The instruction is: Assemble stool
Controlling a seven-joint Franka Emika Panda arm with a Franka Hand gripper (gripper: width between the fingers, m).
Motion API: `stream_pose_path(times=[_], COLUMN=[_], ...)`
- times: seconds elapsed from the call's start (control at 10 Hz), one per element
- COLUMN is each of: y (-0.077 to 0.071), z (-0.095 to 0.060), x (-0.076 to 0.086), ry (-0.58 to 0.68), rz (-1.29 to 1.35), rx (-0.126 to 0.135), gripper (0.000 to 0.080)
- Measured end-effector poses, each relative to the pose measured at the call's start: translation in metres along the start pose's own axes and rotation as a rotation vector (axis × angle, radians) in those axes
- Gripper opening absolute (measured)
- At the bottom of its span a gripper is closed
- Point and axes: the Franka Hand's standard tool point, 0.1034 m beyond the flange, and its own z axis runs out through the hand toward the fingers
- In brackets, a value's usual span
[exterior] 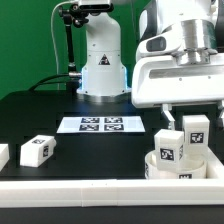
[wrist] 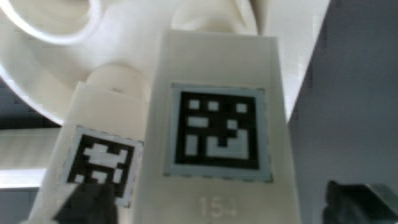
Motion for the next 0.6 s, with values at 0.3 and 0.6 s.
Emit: stream_pose_path(times=[0.3, 0.6], y=[0.003, 0.006], z=[-0.012, -0.030], x=[0.008, 0.021], ry=[0.007, -0.012], rz=[-0.016, -0.022], rx=[0.003, 0.005], gripper=[0.0648, 0.0649])
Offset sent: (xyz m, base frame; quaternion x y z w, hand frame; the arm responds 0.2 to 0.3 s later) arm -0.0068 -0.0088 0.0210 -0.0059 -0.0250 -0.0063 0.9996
